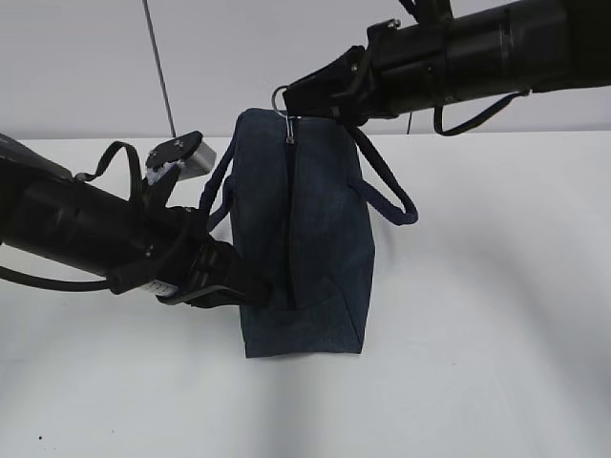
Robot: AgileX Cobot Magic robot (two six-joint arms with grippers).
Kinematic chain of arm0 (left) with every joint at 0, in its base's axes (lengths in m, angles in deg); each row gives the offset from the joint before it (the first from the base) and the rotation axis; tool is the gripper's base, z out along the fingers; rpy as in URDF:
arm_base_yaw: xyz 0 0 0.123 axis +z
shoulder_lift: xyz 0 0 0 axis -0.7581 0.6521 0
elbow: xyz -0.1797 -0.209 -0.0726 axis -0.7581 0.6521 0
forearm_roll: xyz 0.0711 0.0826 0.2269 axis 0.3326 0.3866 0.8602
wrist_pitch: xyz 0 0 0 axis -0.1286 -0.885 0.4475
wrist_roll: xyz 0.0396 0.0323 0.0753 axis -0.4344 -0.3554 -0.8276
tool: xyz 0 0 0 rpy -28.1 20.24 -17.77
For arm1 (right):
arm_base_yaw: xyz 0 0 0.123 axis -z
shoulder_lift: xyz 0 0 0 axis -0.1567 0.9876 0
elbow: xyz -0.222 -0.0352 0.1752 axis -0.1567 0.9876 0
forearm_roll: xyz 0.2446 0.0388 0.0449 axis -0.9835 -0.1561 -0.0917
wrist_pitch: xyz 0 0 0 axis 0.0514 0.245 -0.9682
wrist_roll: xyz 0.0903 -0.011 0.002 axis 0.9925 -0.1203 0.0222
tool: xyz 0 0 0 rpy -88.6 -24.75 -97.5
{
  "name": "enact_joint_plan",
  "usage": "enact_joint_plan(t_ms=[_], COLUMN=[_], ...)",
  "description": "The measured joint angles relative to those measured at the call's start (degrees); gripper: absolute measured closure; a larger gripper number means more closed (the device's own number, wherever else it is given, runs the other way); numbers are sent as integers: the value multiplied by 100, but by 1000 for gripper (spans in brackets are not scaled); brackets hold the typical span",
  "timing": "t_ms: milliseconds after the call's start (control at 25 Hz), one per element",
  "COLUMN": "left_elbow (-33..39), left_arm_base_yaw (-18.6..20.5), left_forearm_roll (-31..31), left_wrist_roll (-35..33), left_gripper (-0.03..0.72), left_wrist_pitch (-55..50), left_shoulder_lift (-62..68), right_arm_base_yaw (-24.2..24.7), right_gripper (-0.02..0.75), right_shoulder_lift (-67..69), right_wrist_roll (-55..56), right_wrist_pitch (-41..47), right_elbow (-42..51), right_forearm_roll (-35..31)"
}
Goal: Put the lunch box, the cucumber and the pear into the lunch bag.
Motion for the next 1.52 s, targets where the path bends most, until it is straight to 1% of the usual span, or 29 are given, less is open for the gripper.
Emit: enact_joint_plan(t_ms=[240, 480, 800, 1000, 1120, 1200, 1280, 1440, 1520], left_elbow=[0, 0, 0, 0, 0, 0, 0, 0, 0], left_arm_base_yaw=[0, 0, 5, 14, 14, 58, 171, 509, 696], left_forearm_roll=[118, 209, 209, 250, 275, 347, 414, 446, 440], left_wrist_roll=[0, 0, 0, 0, 206, 372, 576, 1025, 1170], left_gripper=[694, 694, 694, 694, 690, 658, 592, 384, 328], left_wrist_pitch=[14, -17, -127, -235, -299, -354, -501, -895, -1051], left_shoulder_lift=[0, 0, 0, 23, -10, -114, -297, -790, -1042], right_arm_base_yaw=[11, 328, 784, 860, 860, 860, 860, 876, 876], right_gripper=[732, 732, 732, 732, 732, 732, 732, 732, 732], right_shoulder_lift=[637, 1373, 2350, 2687, 2699, 2699, 2699, 2699, 2699], right_wrist_roll=[23, 548, 1755, 2156, 2186, 2208, 2222, 2226, 2235], right_wrist_pitch=[-408, -454, 440, 881, 1075, 1158, 1240, 1308, 1345], right_elbow=[-842, -1682, -2664, -2913, -2975, -3004, -3004, -3004, -3004], right_forearm_roll=[-14, -39, 47, 62, 62, 62, 62, 62, 62])
